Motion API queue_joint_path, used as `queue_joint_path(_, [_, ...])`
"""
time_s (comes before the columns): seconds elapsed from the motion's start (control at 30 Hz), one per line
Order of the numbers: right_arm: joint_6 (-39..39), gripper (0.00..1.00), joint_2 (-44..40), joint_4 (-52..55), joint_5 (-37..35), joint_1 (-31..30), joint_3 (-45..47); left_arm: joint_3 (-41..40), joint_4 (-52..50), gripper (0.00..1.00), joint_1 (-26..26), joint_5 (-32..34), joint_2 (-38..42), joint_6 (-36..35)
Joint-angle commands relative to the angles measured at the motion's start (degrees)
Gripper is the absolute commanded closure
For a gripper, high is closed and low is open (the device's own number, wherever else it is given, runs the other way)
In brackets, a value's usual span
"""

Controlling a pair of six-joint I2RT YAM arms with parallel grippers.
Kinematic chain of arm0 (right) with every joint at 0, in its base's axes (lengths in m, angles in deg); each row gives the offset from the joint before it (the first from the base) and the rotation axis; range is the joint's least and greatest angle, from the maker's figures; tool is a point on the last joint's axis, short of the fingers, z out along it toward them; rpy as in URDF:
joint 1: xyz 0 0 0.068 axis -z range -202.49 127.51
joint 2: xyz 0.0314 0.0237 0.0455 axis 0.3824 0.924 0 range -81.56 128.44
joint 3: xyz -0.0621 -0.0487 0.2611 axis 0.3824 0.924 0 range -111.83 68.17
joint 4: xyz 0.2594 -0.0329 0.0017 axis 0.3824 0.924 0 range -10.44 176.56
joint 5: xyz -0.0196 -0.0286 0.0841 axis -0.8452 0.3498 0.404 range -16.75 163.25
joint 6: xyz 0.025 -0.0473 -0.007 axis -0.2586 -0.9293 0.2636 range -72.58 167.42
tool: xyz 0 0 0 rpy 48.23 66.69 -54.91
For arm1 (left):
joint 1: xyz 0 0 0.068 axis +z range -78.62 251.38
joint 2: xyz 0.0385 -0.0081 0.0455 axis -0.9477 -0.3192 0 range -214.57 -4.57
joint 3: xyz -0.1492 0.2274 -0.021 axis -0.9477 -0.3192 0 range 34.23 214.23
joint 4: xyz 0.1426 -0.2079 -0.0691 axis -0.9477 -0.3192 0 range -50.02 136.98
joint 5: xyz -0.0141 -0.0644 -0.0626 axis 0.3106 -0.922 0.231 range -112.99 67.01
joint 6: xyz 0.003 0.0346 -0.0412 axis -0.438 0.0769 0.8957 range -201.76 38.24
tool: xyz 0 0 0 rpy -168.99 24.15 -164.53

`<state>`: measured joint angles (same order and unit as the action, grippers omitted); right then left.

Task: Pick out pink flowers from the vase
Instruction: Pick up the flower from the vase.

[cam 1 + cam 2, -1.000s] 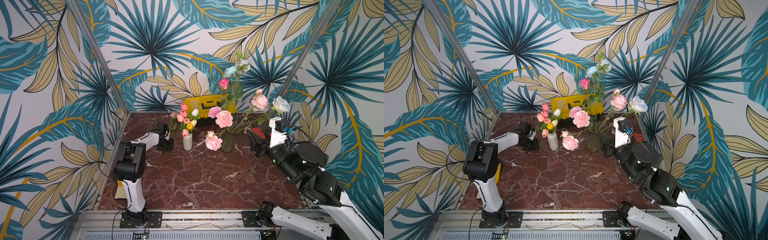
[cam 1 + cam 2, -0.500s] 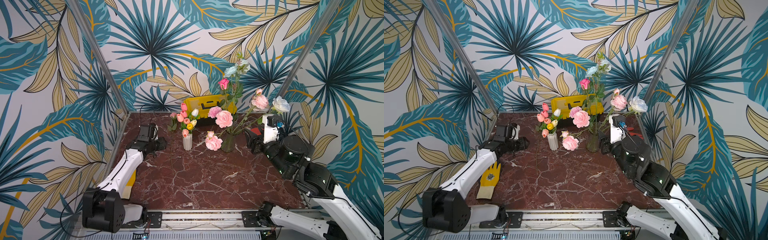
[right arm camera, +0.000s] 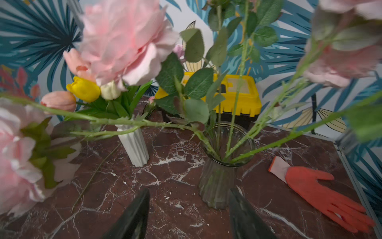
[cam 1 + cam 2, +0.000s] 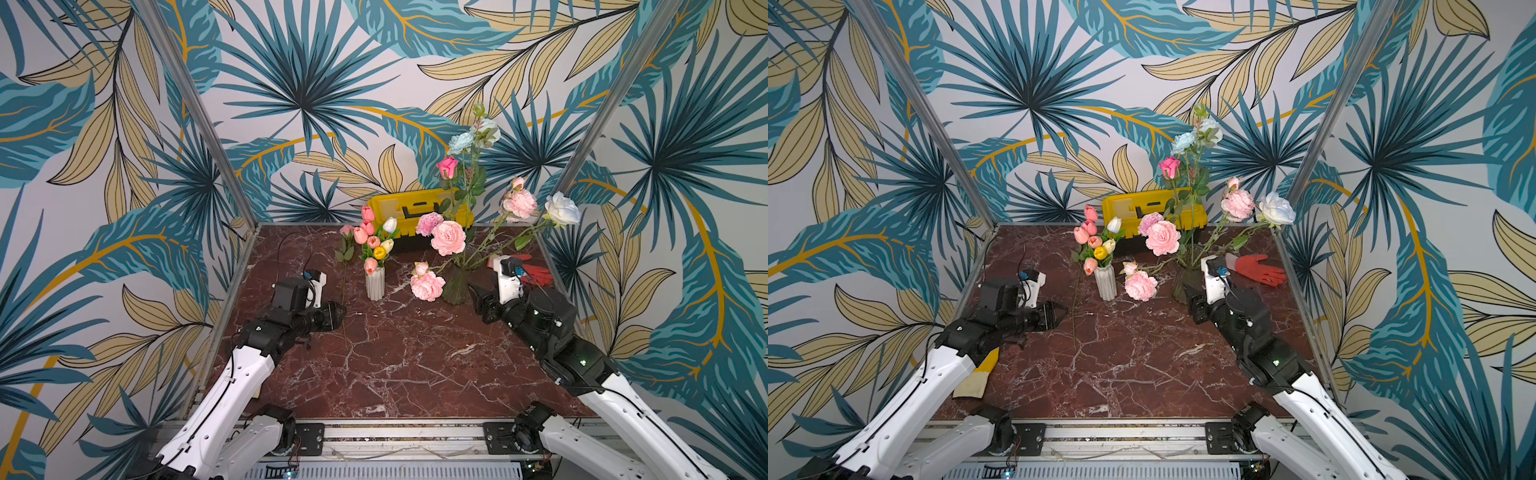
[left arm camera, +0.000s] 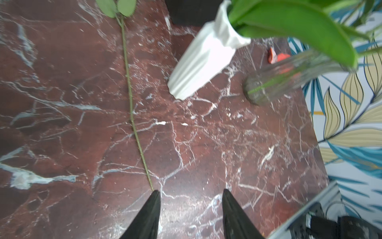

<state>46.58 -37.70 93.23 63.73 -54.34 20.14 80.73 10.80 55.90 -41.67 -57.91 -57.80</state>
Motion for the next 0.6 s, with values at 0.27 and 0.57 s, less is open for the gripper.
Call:
queue_joint_path(0.27, [-38.47, 0.38, 3.80, -24.50, 8.18, -0.01, 9.53, -3.25, -0.59, 0.49, -3.40, -0.22, 4.70, -1.73])
queue_joint_path(0.57, [-42.59, 0.39, 13.25, -33.92, 6.19, 0.17, 6.54, -3.76, -0.23, 0.49, -4.01, 1.80, 5.57, -1.87])
